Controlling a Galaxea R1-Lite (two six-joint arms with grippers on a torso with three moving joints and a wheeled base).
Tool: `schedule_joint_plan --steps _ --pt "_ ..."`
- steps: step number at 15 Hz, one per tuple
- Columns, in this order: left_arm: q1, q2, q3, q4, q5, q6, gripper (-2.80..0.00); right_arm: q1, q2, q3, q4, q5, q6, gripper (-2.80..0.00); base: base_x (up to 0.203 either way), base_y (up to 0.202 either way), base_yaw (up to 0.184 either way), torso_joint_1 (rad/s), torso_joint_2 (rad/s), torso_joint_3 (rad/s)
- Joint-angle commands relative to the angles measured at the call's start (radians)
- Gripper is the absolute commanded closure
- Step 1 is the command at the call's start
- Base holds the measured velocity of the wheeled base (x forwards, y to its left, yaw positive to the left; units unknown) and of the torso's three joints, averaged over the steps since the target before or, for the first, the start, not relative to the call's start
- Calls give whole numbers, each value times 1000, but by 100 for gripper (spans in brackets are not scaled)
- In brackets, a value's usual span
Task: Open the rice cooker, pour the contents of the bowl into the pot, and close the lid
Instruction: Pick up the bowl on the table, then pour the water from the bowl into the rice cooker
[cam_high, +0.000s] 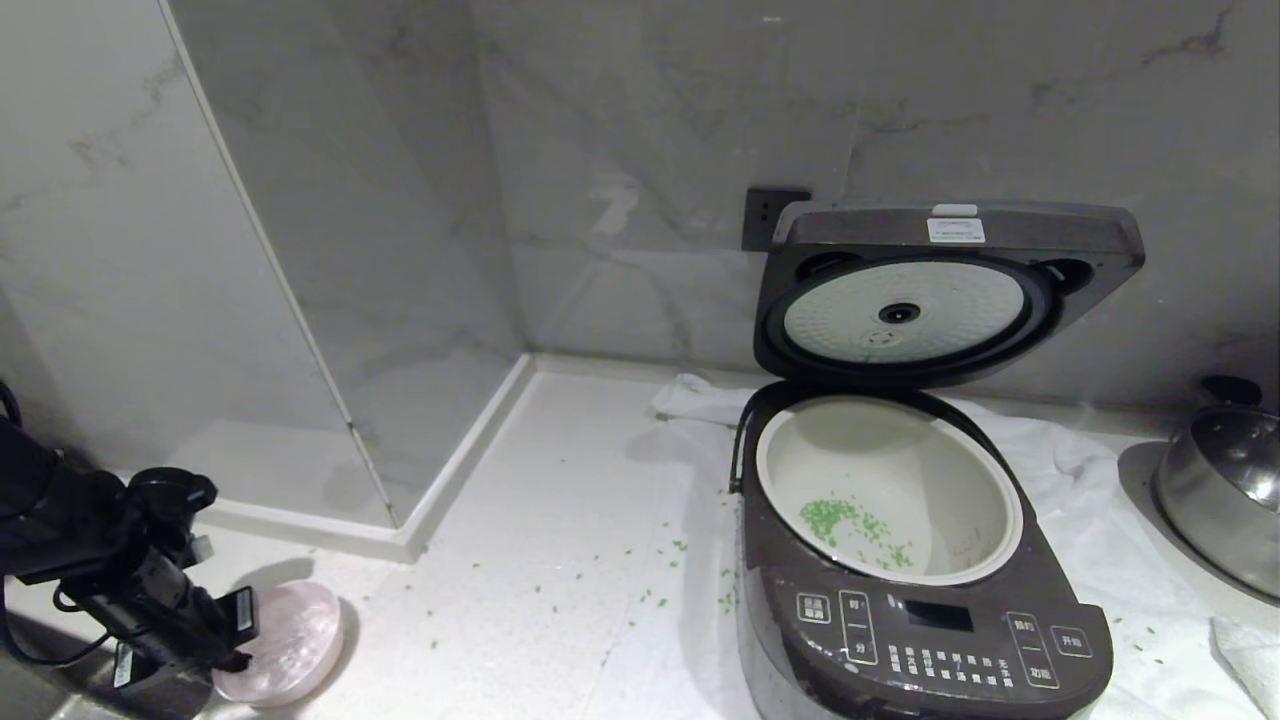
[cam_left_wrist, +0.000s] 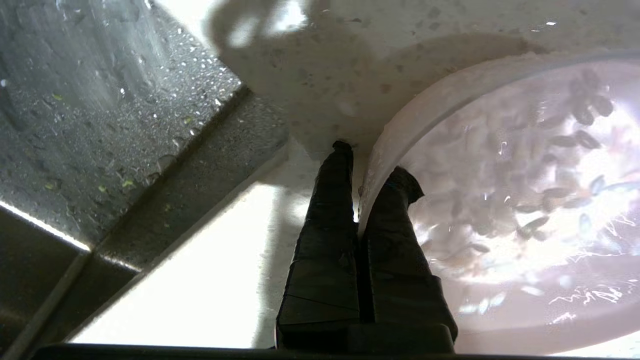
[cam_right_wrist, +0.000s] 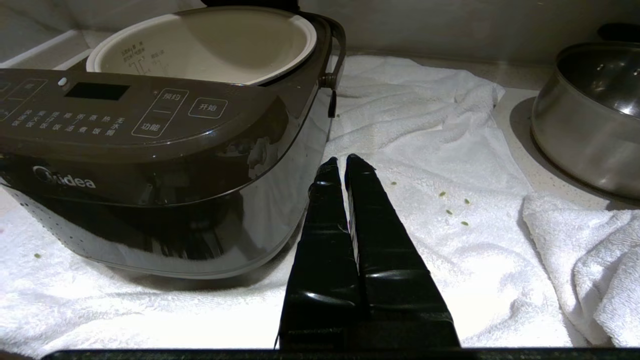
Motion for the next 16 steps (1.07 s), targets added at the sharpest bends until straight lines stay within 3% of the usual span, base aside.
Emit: schedule_joint_plan --steps 1,3,8,16 --pt "-21 -20 -6 6 -2 -2 0 0 1 0 0 1 0 0 0 0 0 0 0 0" --pt "-45 -45 -23 18 -2 -1 0 0 1 0 0 0 0 0 0 0 0 0 0 0" --pt "-115 -74 -144 215 -34 -19 0 1 1 0 0 0 0 0 0 0 0 0 0 0" --pt "-317 -90 -410 466 -42 -93 0 0 0 0 0 0 0 0 0 0 0 0 0 0"
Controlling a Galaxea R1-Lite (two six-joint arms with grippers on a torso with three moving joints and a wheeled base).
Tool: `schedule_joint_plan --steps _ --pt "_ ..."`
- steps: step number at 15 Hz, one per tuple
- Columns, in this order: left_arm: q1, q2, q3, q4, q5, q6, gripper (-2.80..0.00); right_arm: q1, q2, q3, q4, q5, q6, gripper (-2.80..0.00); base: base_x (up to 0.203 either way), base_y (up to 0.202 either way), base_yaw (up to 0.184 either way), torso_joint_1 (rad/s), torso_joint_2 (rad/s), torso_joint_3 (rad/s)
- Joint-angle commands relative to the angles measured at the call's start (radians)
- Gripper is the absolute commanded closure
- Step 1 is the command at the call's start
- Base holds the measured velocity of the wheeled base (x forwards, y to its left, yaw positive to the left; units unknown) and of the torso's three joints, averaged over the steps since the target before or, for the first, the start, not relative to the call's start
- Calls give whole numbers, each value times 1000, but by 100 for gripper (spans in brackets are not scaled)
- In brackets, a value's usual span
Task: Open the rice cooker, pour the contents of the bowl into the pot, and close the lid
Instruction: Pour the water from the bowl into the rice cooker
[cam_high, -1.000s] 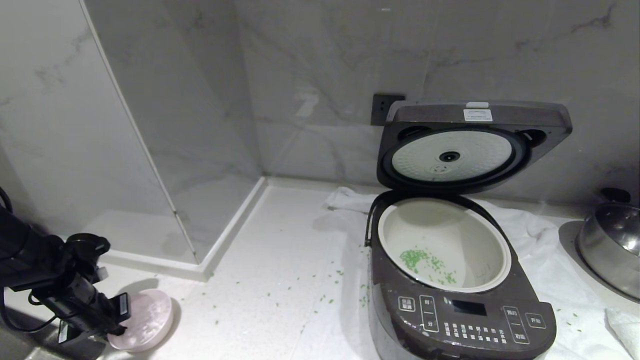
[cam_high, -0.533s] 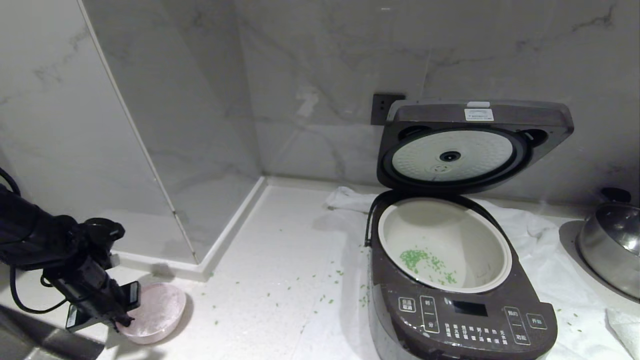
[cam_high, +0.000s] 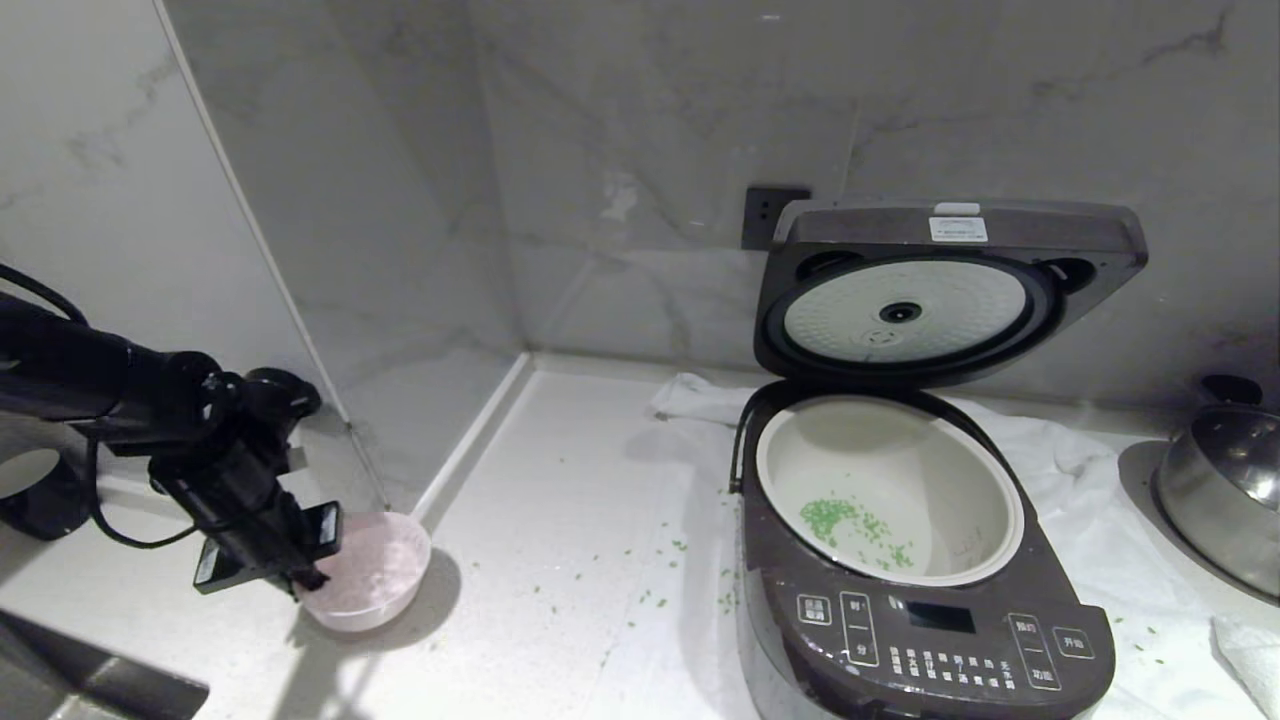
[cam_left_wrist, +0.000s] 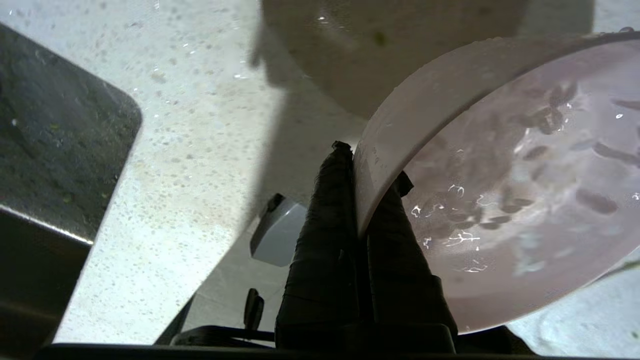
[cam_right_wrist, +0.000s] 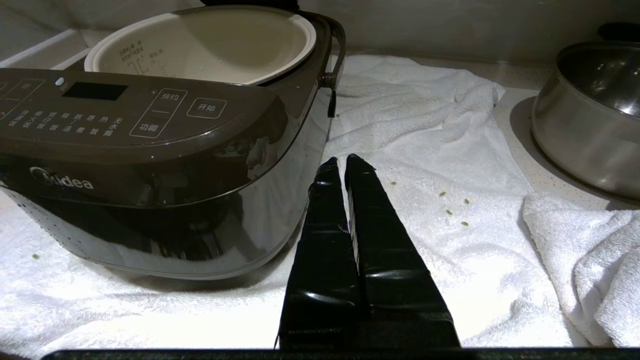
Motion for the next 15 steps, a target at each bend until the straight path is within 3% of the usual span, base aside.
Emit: schedule_joint_plan --steps 1,8,15 --pt "-62 3 -100 71 0 -8 0 0 1 0 1 0 0 0 0 0 0 0 0 0" --pt "-184 52 -366 276 -2 -47 0 0 1 0 1 0 0 0 0 0 0 0 0 0" --pt "-192 52 -251 280 -3 -62 0 0 1 0 1 -1 0 0 0 0 0 0 0 0"
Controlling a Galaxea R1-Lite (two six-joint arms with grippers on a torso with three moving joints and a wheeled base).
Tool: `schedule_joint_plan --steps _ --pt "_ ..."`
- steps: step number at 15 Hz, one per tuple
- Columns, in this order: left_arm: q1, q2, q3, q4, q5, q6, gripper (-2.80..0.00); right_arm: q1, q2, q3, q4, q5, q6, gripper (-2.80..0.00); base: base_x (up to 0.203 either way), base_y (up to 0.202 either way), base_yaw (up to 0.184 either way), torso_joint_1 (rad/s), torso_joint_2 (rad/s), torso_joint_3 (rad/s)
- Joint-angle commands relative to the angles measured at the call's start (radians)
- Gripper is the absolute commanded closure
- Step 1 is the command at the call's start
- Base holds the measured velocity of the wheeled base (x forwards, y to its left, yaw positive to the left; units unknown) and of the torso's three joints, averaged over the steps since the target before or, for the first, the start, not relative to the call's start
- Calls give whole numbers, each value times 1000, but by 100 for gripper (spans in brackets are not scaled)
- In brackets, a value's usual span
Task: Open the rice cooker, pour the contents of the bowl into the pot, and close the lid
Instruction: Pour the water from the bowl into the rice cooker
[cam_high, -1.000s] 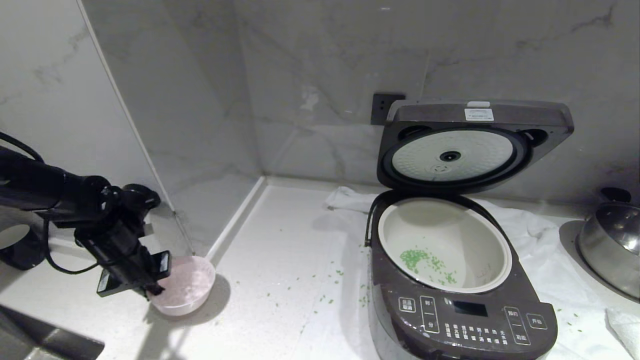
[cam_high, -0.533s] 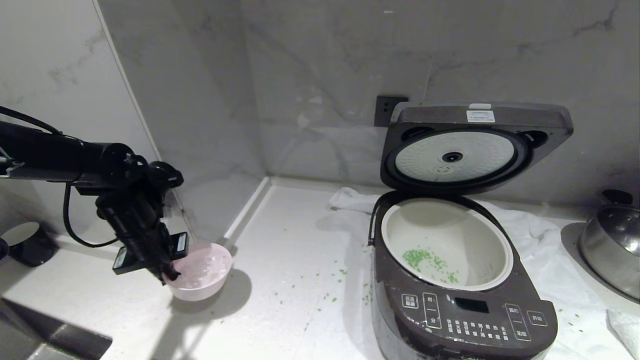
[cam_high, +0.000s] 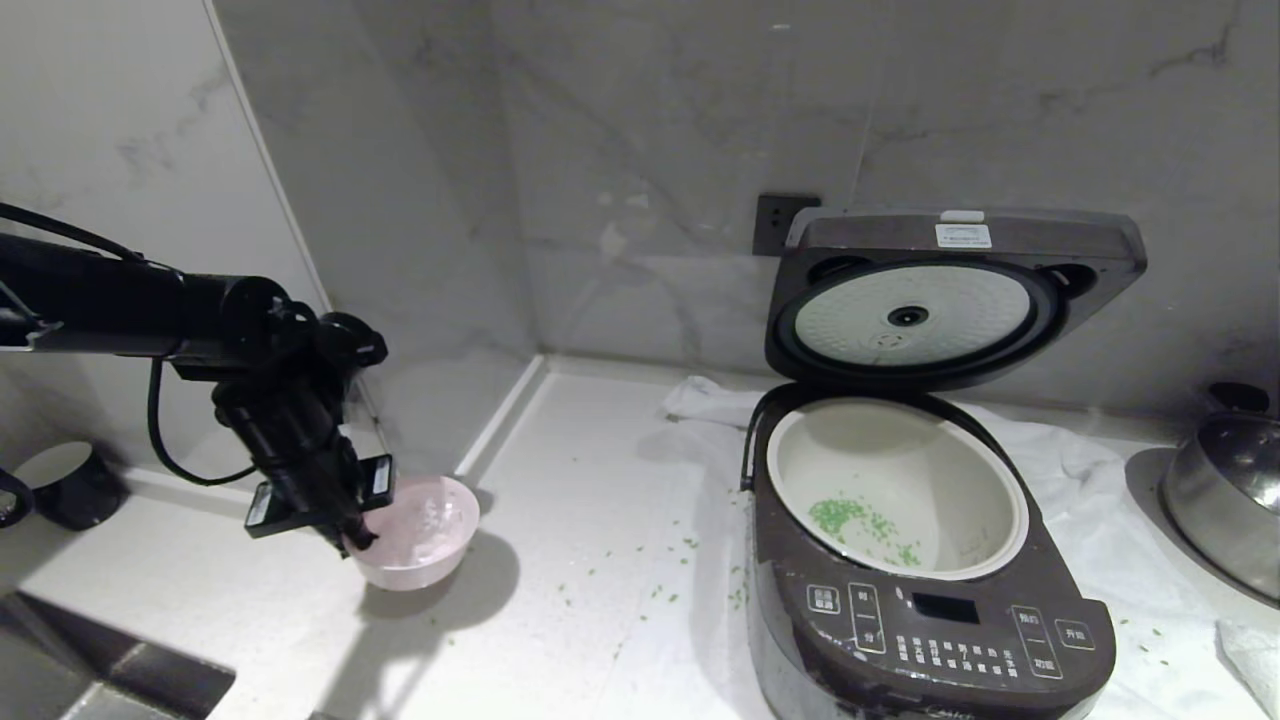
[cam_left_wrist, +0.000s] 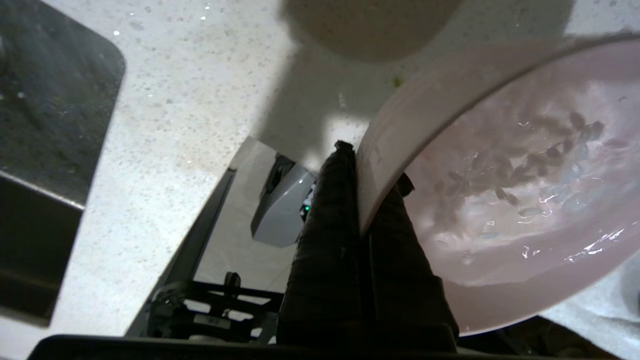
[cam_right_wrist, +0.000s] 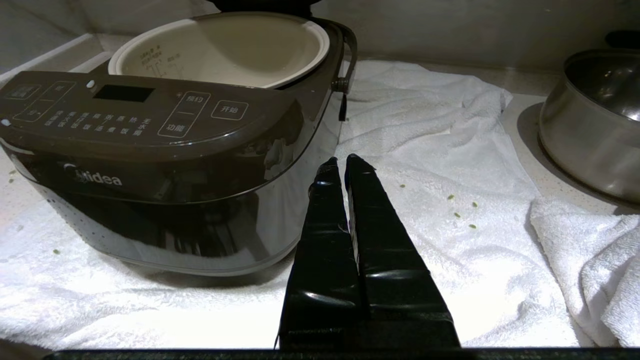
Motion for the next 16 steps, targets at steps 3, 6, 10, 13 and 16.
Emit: schedule_joint_plan --steps 3,6,10,13,16 --pt "38 -30 119 -20 -23 6 0 0 1 0 1 0 -1 0 0 0 0 0 0 0" --pt "74 -90 178 -33 -37 41 0 0 0 0 1 0 -1 0 0 0 0 14 5 -3" --pt "73 -116 250 -43 -39 50 0 0 1 0 1 1 -1 0 0 0 0 -5 15 12" --pt "57 -142 311 -88 -56 50 0 0 1 0 1 0 -1 0 0 0 0 0 0 0" --pt "37 -157 327 -88 -94 50 0 0 1 0 1 0 -1 0 0 0 0 0 0 0"
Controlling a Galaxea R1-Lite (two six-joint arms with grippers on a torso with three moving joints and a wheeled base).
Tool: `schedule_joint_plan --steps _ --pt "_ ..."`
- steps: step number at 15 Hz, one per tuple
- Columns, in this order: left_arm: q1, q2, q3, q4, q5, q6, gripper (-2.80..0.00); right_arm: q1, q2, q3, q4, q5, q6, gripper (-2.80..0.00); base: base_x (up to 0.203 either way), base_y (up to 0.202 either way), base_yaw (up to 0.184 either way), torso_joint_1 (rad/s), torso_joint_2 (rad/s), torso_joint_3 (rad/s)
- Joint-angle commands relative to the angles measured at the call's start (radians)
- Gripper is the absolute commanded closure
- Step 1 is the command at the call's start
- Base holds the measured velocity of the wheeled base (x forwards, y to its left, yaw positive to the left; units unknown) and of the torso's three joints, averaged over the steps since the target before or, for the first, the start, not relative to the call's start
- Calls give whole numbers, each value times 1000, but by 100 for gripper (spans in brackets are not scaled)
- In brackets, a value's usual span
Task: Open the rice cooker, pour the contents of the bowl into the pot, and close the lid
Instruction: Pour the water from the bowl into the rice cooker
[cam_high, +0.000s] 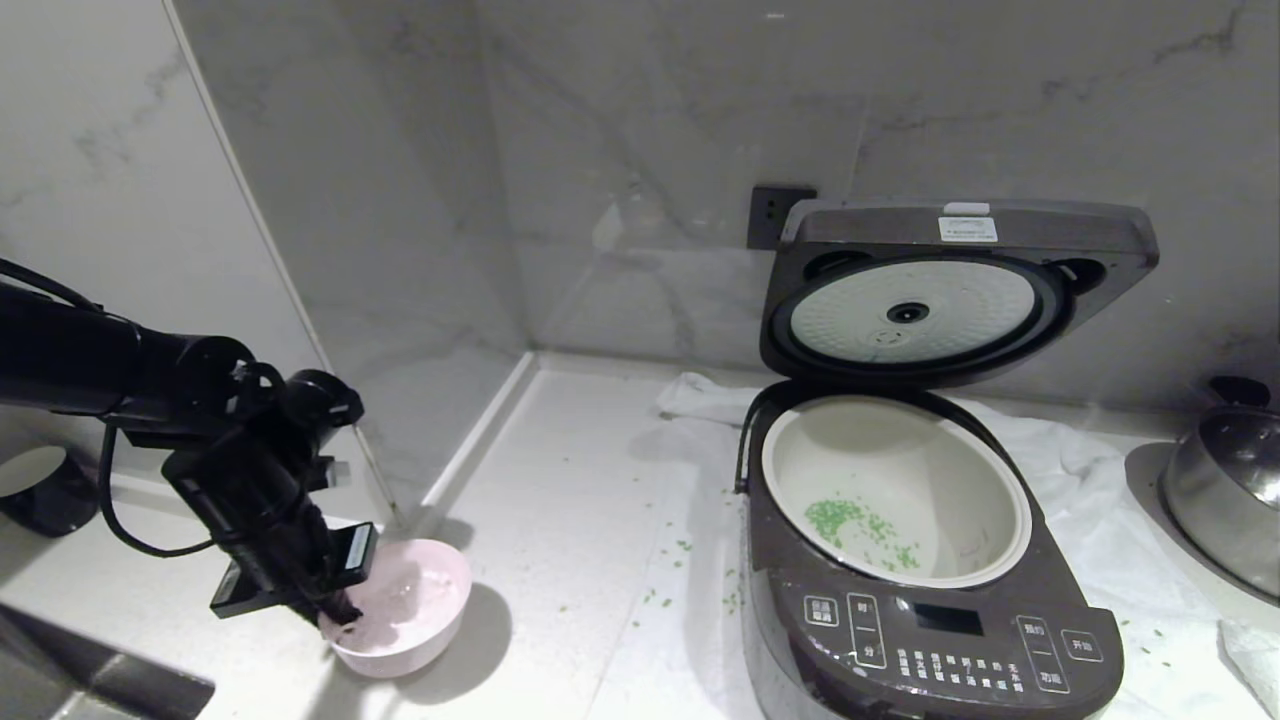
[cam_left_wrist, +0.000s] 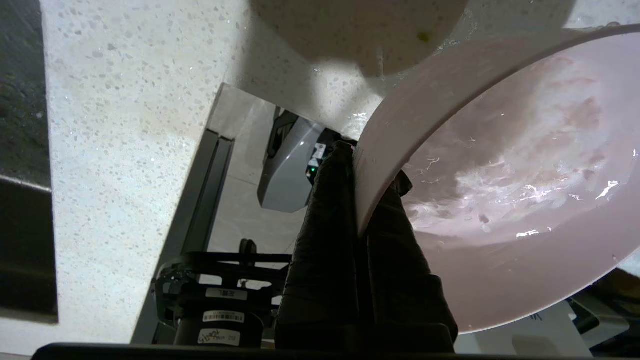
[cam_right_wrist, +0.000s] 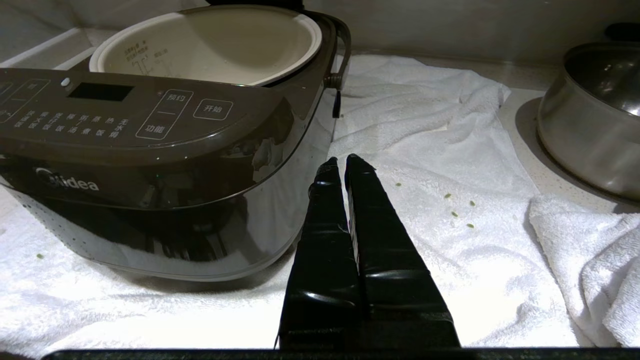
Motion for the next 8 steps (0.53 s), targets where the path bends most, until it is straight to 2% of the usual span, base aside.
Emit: schedule_joint_plan --steps 1,8 --pt "-25 -16 11 6 -7 -3 0 0 0 0 1 0 0 0 0 0 0 0 0 0" --pt "-121 -20 -6 9 -31 -13 0 0 0 0 1 0 0 0 0 0 0 0 0 0"
